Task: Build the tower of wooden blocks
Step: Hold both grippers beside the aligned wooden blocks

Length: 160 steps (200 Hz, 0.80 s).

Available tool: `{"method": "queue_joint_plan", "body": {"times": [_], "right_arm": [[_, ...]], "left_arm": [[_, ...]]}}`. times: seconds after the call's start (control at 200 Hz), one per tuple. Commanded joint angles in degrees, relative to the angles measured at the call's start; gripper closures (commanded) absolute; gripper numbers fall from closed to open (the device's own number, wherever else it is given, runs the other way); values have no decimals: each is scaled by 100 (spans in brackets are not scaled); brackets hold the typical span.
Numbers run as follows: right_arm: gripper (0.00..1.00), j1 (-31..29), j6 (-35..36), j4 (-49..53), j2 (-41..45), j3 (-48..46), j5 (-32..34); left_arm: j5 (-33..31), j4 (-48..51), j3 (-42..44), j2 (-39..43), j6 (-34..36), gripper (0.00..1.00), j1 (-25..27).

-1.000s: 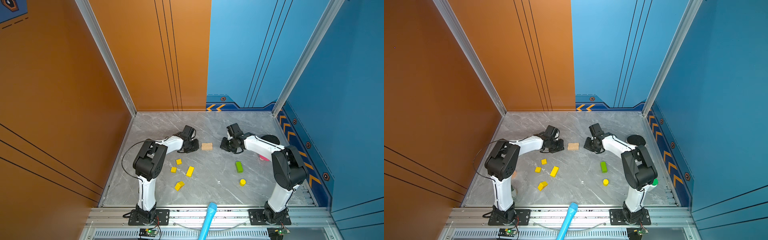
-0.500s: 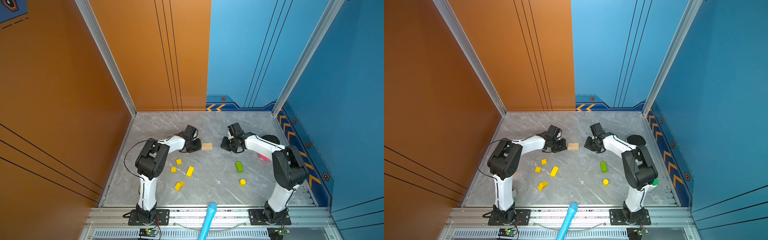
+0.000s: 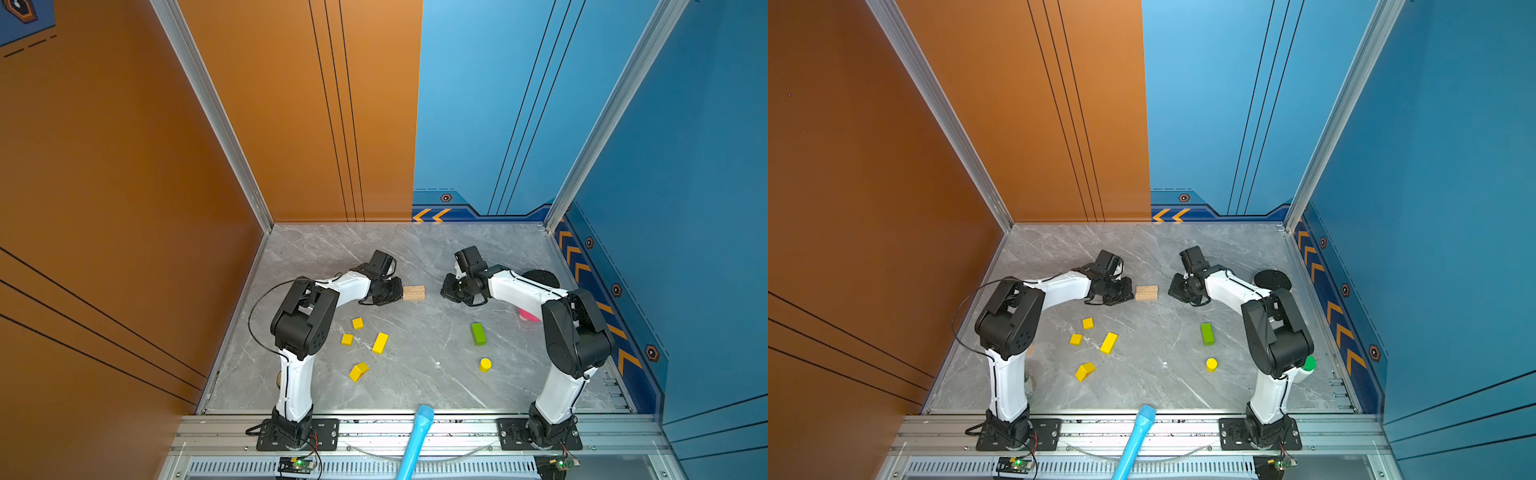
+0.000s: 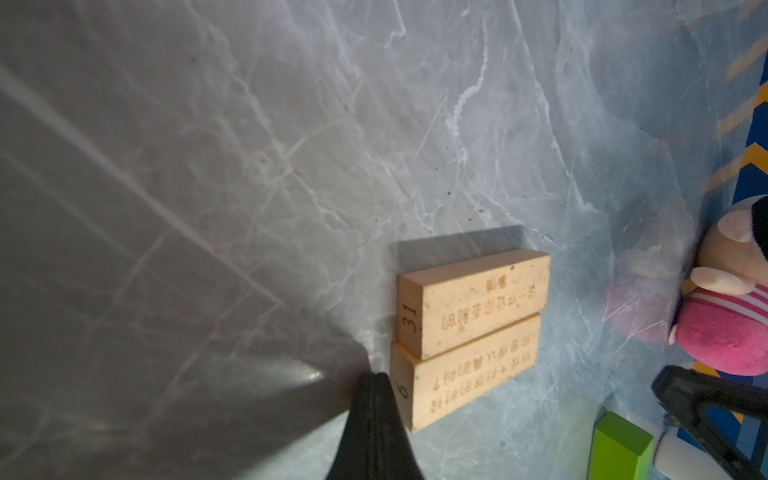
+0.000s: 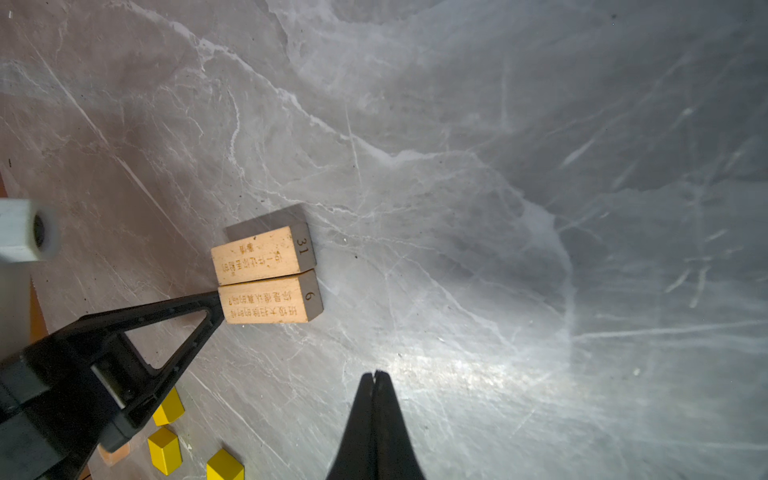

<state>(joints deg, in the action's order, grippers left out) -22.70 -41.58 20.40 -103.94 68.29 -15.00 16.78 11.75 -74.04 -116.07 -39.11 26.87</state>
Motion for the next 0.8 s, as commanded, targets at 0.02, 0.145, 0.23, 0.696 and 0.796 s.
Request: {"method": "queue_joint_plan", "body": {"times": [0.02, 0.145, 0.23, 0.696, 0.796], "right_arm": [[100, 20, -56, -43, -79, 11, -58], [100, 19, -68, -48, -74, 1, -67], [100, 20, -69, -50, -70, -1, -66], [100, 20, -78, -71, -65, -31, -55], [100, 20, -78, -67, -73, -29, -61]], "left_arm": [[81, 131, -14, -100, -77, 100, 72], [85, 128, -14, -96, -80, 100, 87], [86, 130, -6, -91, -83, 100, 94], [77, 126, -2, -91, -106, 100, 119], [80, 117, 1, -83, -115, 100, 120]]}}
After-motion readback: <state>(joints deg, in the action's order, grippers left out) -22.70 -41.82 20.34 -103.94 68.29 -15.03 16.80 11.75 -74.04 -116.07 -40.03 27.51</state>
